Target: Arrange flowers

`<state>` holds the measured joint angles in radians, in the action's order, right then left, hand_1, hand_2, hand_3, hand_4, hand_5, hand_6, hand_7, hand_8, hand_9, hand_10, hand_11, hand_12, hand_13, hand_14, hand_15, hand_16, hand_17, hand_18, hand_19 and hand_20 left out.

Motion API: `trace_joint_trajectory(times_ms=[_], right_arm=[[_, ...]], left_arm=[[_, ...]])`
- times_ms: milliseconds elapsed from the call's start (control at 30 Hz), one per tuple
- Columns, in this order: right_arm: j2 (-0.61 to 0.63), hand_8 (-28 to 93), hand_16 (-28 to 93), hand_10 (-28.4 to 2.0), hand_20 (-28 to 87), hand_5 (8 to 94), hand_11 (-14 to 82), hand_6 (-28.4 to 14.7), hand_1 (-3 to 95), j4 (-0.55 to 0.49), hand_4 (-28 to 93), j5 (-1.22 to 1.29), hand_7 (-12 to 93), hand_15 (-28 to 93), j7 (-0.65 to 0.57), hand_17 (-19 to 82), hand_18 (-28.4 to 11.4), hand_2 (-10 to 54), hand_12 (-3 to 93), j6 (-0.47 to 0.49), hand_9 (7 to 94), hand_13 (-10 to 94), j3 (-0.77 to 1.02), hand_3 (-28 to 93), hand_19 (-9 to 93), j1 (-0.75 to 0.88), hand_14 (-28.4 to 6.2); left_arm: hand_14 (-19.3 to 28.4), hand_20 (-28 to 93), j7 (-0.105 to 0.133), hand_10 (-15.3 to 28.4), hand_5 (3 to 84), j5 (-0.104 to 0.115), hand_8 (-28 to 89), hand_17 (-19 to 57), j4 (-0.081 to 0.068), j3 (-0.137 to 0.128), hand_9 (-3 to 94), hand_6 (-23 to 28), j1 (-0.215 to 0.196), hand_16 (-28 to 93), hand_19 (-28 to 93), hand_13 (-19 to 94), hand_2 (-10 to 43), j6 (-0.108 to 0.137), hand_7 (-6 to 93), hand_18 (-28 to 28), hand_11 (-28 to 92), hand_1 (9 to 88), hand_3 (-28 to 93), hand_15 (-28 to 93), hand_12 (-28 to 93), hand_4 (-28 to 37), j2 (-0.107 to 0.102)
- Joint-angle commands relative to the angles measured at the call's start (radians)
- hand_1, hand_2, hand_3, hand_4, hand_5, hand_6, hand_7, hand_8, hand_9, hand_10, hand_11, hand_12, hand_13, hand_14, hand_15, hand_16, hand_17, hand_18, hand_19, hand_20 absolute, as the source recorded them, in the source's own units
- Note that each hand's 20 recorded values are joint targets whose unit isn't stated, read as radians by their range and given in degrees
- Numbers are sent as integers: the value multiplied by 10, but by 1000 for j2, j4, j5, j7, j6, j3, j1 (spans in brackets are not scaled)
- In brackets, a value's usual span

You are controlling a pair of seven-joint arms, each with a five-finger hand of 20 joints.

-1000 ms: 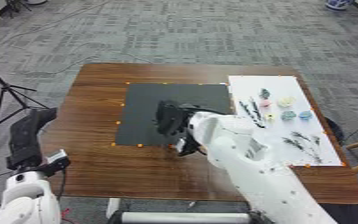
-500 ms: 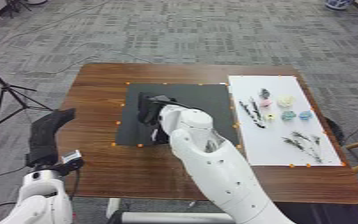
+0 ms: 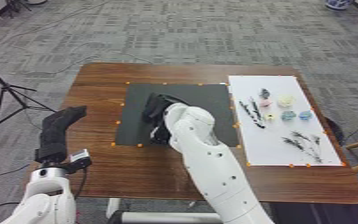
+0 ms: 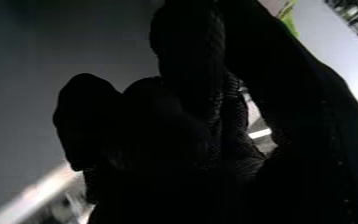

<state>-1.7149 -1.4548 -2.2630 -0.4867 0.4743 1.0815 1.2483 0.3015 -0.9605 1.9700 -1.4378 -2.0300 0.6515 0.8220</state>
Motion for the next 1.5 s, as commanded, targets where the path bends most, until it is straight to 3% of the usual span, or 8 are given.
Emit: trace_joint_trajectory(times_ms=[33,133,433,600,733,800,967,1500], right_arm=[[7,205,241,-117,510,778,377,-32,382,-33,-28,49,321,624,-16,653,-155,-71,224,49,937,937,-19,627,932,-4,-18],[14,-34,245,-125,505,782,353,-44,309,-43,-30,30,340,610,2,648,-157,-44,223,32,937,937,-25,633,932,-9,-21],[116,-43,298,-130,502,757,276,-57,258,-179,-50,266,298,544,117,625,-162,-21,238,29,926,935,14,621,932,24,-43],[246,-33,277,-192,419,568,120,-66,229,-349,-79,640,157,330,103,349,-229,50,207,-2,674,704,16,582,704,147,-165],[325,-30,269,-183,427,448,71,-67,187,-405,-100,993,103,292,78,296,-232,82,170,15,570,634,18,591,640,237,-185],[352,-26,270,-171,438,416,60,-66,162,-416,-112,1045,97,294,74,294,-234,102,147,83,539,633,14,592,636,268,-191],[383,-32,278,-151,461,442,51,-73,142,-425,-132,1021,81,332,44,292,-243,133,105,238,481,638,-8,573,641,300,-199],[296,-51,258,-148,501,427,39,-107,152,-307,-128,889,28,443,5,338,-261,139,63,242,415,707,-16,562,738,236,-178]], left_arm=[[150,170,-18,140,535,-24,-96,37,11,-16,496,32,-7,-5,135,359,96,-60,204,116,223,251,690,191,106,-283,8],[152,170,-26,139,533,-30,-95,35,13,-23,492,32,-15,-4,134,358,86,-75,204,118,223,253,694,193,107,-283,12],[152,170,-44,137,531,-59,-95,33,11,-75,487,32,-48,-4,133,357,67,-131,203,120,221,255,699,193,108,-283,30],[151,170,-34,137,531,-46,-95,34,-3,-146,488,31,-122,-3,132,357,60,-115,206,121,220,256,698,191,109,-283,22],[152,170,-49,138,532,-102,-95,34,-32,-204,495,29,-156,-2,130,364,49,-131,207,121,219,249,704,190,109,-283,15],[153,170,-44,138,533,-59,-95,35,-38,-214,499,29,-159,-3,129,367,46,-120,208,121,219,246,707,189,109,-283,9],[152,169,-47,139,535,-60,-96,38,-34,-223,503,27,-168,-4,124,371,56,-118,208,120,217,243,701,183,108,-283,13],[150,172,-50,138,532,-74,-96,37,-37,-159,498,28,-134,1,119,366,53,-169,207,120,215,239,701,179,110,-283,50]])
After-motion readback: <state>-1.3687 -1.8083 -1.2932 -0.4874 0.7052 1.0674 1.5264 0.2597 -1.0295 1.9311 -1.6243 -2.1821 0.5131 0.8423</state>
